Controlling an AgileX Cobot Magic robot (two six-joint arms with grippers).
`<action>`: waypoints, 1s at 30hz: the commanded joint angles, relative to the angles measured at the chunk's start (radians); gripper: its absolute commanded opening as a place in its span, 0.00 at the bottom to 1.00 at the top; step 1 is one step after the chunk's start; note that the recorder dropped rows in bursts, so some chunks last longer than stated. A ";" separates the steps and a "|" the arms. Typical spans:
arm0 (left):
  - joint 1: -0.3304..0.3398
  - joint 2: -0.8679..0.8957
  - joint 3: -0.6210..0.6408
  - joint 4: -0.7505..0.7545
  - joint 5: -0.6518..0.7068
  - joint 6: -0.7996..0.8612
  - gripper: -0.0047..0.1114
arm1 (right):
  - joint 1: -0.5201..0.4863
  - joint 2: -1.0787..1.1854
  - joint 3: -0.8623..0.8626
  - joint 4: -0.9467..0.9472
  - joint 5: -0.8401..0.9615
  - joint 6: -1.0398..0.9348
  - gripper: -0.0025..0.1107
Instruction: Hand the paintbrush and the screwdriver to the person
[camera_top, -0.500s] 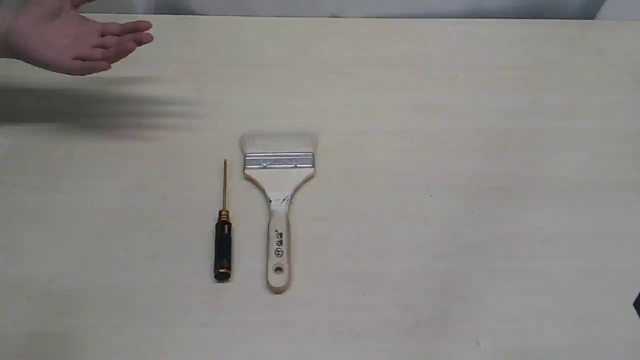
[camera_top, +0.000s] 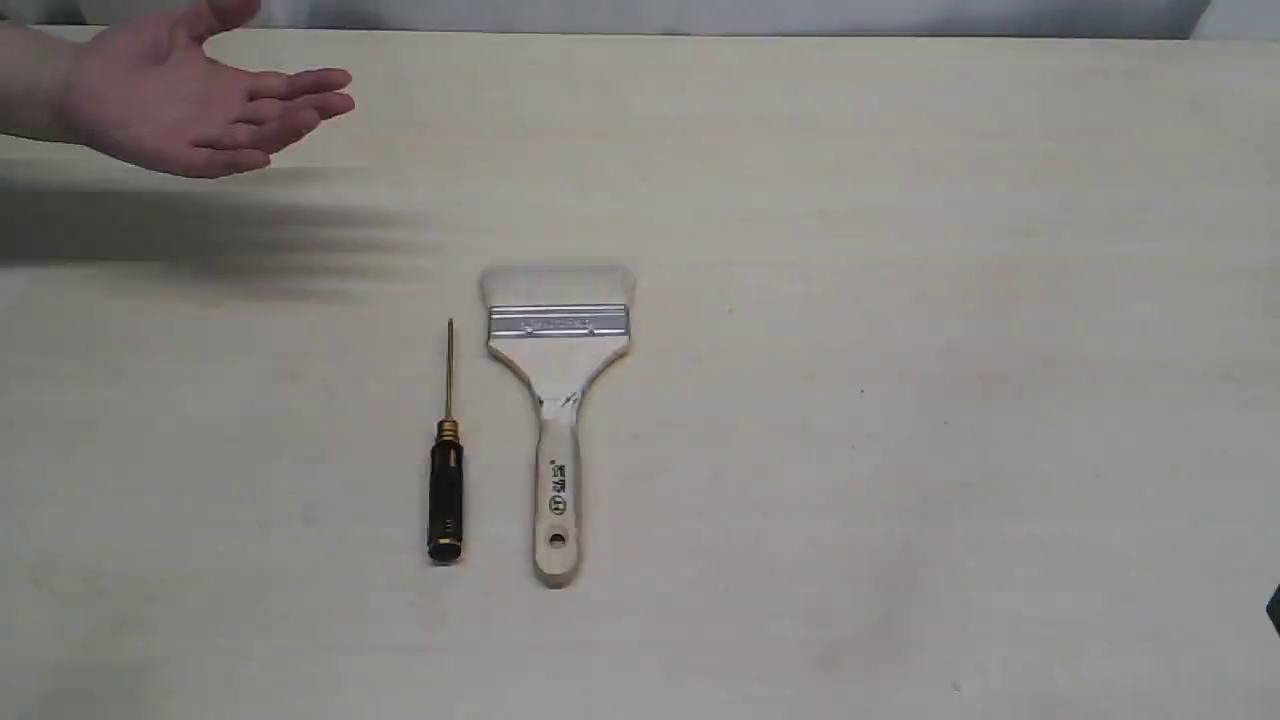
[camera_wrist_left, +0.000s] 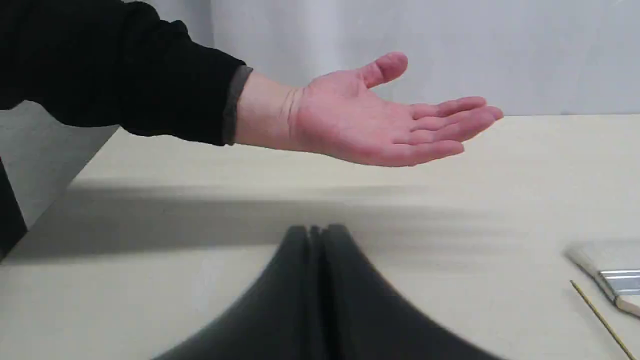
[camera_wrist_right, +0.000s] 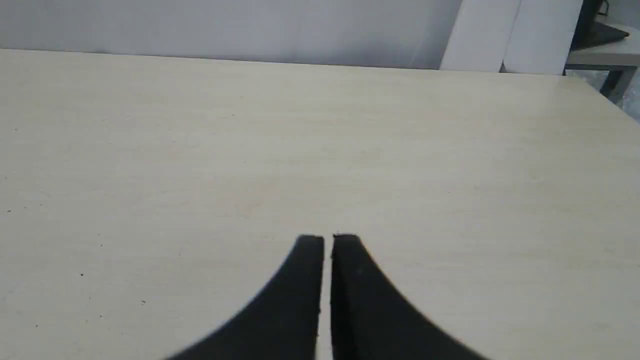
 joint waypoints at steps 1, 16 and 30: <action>-0.008 -0.002 0.002 -0.005 -0.004 -0.002 0.04 | -0.001 -0.006 0.003 -0.006 -0.004 0.003 0.06; -0.008 -0.002 0.002 -0.005 -0.004 -0.002 0.04 | -0.001 -0.006 0.003 -0.038 -0.099 -0.038 0.06; -0.008 -0.002 0.002 -0.002 -0.006 -0.002 0.04 | -0.001 -0.006 0.003 0.006 -0.693 -0.038 0.06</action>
